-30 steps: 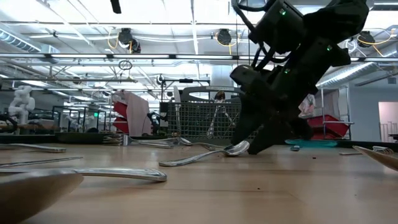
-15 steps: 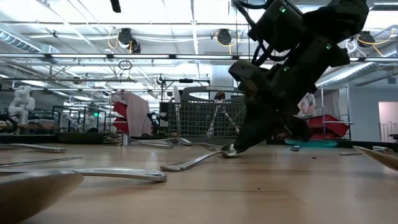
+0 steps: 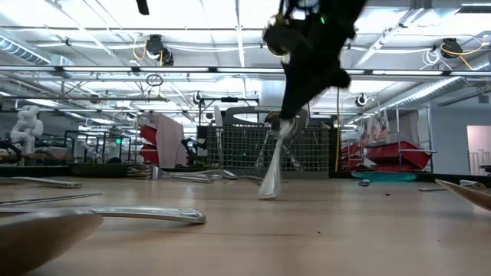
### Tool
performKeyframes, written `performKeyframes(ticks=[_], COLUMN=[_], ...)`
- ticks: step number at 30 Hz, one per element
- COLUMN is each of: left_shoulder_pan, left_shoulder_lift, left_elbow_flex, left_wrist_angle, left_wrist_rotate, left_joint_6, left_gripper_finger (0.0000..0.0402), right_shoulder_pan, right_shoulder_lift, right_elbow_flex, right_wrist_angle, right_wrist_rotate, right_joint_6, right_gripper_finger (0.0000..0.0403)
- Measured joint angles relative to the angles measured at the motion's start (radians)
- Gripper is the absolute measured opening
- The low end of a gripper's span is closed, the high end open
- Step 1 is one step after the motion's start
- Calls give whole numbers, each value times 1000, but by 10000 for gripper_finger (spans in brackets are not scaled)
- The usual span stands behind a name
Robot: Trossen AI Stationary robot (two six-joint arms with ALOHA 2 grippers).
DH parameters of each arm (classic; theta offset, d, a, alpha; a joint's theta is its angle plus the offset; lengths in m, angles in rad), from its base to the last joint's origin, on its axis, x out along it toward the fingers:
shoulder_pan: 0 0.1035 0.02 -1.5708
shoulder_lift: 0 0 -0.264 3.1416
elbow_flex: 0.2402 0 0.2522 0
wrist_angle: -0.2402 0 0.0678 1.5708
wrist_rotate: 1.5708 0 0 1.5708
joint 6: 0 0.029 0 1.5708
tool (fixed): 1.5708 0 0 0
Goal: Sort silverware
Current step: Put the spoon into the silverware basket
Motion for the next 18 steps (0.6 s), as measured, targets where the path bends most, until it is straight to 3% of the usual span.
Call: performKeyframes(ticks=[8, 18], left_shoulder_pan=[0, 0], left_shoulder_lift=[0, 0], left_elbow_flex=[0, 0], left_wrist_angle=[1, -10], left_wrist_rotate=[0, -5], left_joint_6=[-3, 13], left_gripper_finger=[93, 93], right_shoulder_pan=[-89, -283], right_shoulder_lift=[-27, -175], right_elbow_flex=[201, 235], right_wrist_angle=[-269, -219], right_wrist_rotate=[127, 185], right_joint_6=[-207, -432], right_gripper_finger=[1, 1])
